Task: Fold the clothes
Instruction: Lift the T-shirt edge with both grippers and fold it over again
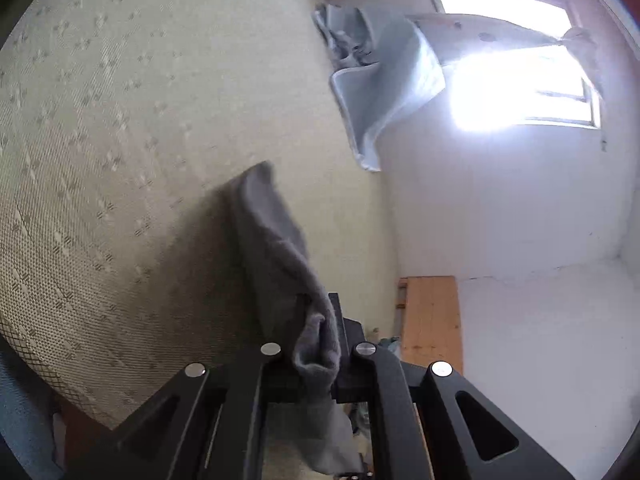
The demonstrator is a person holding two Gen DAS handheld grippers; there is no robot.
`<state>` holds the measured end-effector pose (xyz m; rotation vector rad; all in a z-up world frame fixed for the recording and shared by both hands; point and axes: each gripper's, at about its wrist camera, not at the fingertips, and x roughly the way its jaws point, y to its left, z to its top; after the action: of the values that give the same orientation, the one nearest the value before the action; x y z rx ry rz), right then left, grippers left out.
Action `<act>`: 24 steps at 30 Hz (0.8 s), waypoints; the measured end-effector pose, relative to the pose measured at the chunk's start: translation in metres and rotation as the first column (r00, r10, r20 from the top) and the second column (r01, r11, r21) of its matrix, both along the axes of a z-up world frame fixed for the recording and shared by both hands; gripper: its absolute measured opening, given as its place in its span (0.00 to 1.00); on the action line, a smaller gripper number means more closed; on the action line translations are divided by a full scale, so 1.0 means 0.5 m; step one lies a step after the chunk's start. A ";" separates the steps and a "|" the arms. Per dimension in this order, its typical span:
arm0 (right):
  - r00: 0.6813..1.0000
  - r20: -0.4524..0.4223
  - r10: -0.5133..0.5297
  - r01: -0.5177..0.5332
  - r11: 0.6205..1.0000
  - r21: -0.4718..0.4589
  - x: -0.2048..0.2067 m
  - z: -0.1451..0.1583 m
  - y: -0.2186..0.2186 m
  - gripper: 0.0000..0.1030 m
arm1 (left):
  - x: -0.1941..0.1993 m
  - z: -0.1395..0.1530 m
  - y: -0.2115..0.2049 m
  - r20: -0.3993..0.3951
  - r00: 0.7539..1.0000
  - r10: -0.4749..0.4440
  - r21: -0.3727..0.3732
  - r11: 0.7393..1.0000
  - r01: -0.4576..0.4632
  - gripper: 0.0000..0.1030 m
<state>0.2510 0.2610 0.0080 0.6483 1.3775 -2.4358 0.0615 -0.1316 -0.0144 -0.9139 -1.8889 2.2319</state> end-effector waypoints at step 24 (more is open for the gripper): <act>0.994 0.108 -0.012 0.039 0.966 -0.254 -0.072 0.344 0.053 0.00 | 0.061 0.138 -0.010 0.021 1.000 0.007 -0.092 0.996 -0.005 0.05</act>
<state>0.2152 0.2873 0.1800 0.7208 0.9972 -2.5015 0.0921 -0.1368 0.0548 -0.9502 -1.8139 2.3389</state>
